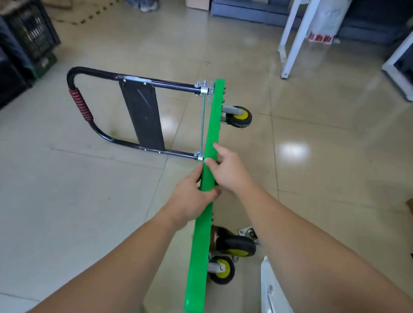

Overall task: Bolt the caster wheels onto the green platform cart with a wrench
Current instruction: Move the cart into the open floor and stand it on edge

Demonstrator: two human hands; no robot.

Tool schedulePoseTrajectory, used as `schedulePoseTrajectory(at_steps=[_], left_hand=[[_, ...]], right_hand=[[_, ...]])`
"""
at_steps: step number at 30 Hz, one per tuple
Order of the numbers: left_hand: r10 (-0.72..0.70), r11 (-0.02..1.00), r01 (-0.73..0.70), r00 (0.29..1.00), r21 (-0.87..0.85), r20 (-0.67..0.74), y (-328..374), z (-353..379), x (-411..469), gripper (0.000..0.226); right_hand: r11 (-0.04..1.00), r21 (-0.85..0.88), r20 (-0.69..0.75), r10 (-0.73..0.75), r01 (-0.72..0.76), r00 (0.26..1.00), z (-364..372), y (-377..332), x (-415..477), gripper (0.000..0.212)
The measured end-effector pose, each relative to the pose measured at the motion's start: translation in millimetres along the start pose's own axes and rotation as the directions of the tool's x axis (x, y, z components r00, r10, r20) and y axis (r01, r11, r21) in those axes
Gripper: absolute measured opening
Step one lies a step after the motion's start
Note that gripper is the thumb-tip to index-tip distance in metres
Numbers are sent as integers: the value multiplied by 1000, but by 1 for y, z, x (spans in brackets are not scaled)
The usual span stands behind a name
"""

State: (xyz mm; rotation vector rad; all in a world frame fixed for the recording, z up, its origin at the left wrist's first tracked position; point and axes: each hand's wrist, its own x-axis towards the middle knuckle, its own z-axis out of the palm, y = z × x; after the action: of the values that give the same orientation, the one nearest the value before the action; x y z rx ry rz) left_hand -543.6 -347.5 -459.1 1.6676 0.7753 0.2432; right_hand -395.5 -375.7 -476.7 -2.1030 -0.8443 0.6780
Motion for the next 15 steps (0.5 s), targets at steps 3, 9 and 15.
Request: schedulePoseTrajectory(at_steps=[3, 9, 15], left_hand=[[-7, 999, 7, 1000, -47, 0, -2, 0, -11, 58], [-22, 998, 23, 1000, -59, 9, -9, 5, -40, 53], [-34, 997, 35, 999, -76, 17, -13, 10, -74, 48]], right_hand=[[1000, 15, -14, 25, -25, 1000, 1, -1, -10, 63], [979, 196, -12, 53, -50, 999, 5, 10, -39, 61], [921, 371, 35, 116, -121, 993, 7, 10, -80, 58]])
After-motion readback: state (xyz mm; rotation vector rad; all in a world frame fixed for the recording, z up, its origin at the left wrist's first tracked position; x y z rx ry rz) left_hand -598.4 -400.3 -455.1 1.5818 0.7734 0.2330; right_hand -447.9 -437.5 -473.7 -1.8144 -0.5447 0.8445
